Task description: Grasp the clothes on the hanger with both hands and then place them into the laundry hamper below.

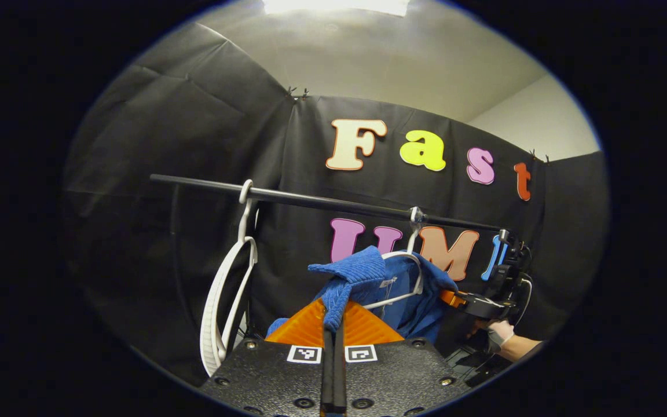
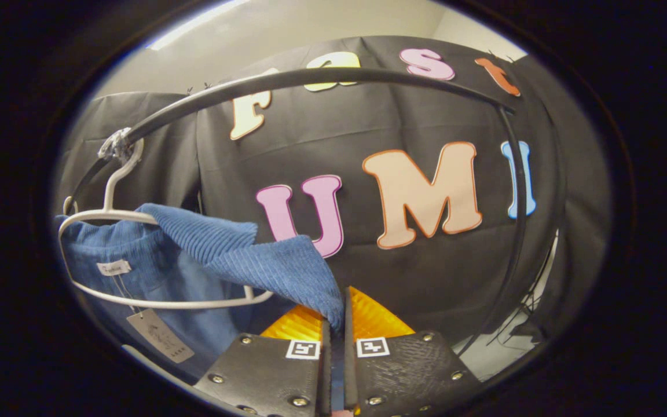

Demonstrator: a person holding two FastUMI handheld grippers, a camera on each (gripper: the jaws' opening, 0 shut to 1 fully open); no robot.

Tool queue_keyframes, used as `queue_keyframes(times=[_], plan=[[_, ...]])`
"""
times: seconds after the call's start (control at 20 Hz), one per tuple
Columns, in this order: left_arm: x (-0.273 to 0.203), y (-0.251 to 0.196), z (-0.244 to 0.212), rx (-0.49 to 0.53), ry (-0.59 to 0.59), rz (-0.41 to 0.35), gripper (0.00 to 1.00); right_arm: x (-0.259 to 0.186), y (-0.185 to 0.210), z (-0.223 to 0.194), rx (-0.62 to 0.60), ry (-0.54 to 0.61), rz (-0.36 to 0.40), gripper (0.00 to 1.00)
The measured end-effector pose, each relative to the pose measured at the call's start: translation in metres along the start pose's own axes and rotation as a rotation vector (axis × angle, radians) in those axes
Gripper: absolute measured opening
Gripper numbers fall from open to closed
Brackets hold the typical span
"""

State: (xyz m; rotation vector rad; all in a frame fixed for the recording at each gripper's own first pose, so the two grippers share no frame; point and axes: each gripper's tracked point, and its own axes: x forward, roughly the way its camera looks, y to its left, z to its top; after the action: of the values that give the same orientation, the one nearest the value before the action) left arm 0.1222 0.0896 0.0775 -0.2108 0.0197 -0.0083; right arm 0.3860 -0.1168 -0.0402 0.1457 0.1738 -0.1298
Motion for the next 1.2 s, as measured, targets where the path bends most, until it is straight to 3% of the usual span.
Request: queue_keyframes(times=[0.45,0.95,1.2], plan=[[0.012,0.037,0.015,0.009,-0.051,0.115,0.0,0.059,0.009,0.031,-0.055,-0.014,0.038,0.09],[0.038,0.049,-0.027,0.073,0.011,0.186,0.0,0.101,0.016,0.014,-0.07,-0.028,0.009,0.09],[0.041,0.057,-0.057,0.058,0.048,0.199,0.0,0.086,0.005,-0.014,-0.083,-0.03,-0.008,0.09]])
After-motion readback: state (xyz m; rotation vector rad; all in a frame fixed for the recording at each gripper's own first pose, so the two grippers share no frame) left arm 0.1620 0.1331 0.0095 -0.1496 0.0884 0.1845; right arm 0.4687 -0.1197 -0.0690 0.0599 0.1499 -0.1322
